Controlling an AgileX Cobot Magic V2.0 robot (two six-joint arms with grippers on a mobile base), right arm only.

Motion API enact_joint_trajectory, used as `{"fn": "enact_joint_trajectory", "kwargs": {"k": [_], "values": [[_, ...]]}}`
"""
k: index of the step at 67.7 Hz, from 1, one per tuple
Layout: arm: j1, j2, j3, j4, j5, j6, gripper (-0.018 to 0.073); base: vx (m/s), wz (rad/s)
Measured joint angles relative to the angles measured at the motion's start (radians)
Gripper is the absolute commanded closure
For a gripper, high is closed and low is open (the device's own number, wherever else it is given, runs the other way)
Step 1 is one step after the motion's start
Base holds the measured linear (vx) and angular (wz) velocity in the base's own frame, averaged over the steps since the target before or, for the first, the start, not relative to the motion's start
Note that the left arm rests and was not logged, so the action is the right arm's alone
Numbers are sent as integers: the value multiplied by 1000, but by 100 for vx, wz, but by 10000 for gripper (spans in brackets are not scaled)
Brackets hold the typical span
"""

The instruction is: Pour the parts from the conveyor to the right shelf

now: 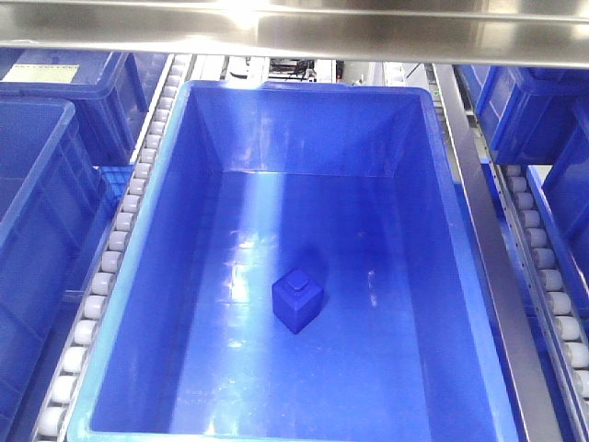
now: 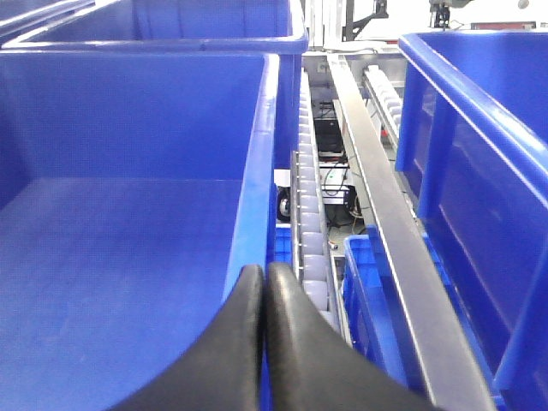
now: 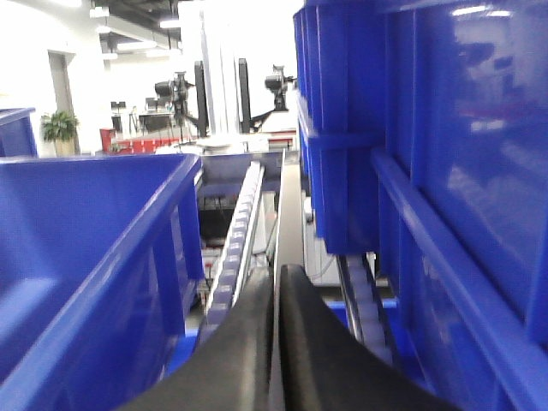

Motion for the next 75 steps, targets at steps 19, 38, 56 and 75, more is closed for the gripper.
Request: {"fn": "enact_joint_trajectory", "kwargs": {"k": [19, 38, 56, 75], "values": [[0, 0, 0, 0, 130, 0, 570, 0, 0], [0, 0, 0, 0, 147, 0, 570, 0, 0], [0, 0, 0, 0, 148, 0, 570, 0, 0], [0, 0, 0, 0, 149, 0, 570, 0, 0]]}}
